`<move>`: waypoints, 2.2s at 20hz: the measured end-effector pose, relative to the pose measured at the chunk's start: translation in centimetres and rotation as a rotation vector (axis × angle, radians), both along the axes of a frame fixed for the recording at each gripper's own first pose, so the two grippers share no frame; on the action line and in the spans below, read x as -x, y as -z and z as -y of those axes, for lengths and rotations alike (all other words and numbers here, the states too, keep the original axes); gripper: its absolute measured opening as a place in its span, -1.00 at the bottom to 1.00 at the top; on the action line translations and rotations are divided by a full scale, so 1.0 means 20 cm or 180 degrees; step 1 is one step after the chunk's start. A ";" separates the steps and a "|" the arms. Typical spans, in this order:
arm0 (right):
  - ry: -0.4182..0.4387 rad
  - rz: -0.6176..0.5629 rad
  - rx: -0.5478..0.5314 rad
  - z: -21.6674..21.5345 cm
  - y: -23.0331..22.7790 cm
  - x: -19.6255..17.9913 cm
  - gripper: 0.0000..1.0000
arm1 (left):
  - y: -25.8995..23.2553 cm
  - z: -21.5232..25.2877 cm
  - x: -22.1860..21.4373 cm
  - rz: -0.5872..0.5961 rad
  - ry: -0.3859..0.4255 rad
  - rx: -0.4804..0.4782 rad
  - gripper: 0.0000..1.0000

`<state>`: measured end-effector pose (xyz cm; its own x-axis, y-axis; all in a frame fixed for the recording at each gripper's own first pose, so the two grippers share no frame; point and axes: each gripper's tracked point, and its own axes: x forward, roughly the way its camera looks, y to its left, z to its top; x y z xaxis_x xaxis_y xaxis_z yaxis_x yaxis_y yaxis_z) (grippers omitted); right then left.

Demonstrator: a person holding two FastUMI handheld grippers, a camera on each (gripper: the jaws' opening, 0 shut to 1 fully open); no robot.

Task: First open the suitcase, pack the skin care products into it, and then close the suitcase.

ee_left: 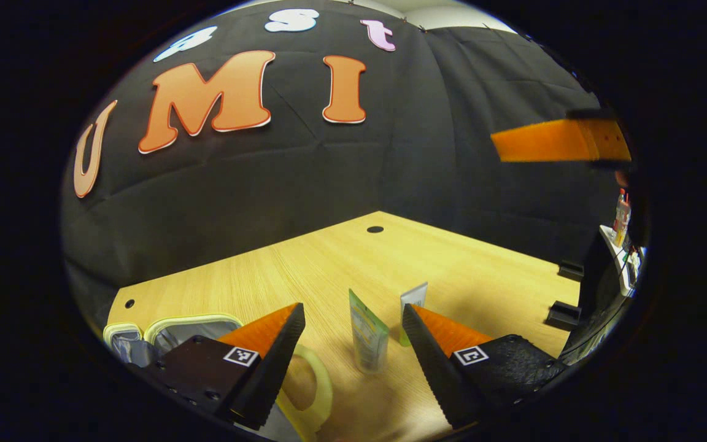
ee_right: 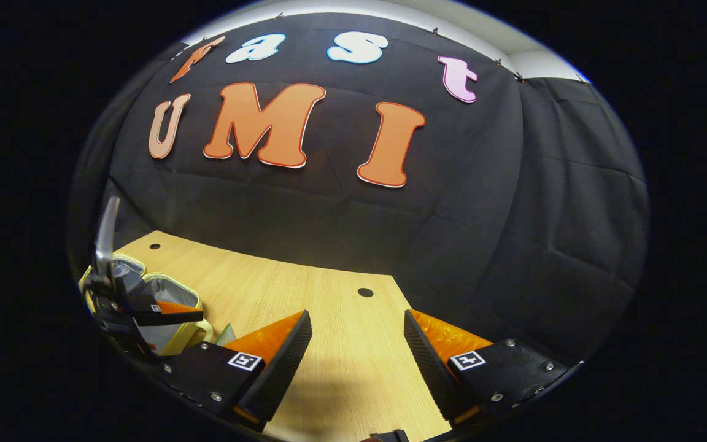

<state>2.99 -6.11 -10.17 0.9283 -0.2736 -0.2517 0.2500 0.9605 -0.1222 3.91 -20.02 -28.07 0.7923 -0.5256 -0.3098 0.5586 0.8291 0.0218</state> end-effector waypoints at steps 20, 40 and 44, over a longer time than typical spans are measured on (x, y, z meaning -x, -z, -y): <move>-0.0648 -0.0325 -0.0164 -0.08 0.22 0.06 0.92 | 0.10 -0.05 0.01 -0.0234 -0.0356 -0.0271 -0.29; -0.1649 -0.1219 -0.0682 -0.56 1.04 -0.29 0.72 | -0.15 -0.51 -0.01 0.0012 -0.1781 -0.0295 -0.30; -0.1651 -0.1194 -0.0701 -0.58 1.08 -0.35 0.39 | -0.15 -0.58 0.00 0.0001 -0.1933 -0.0355 -0.30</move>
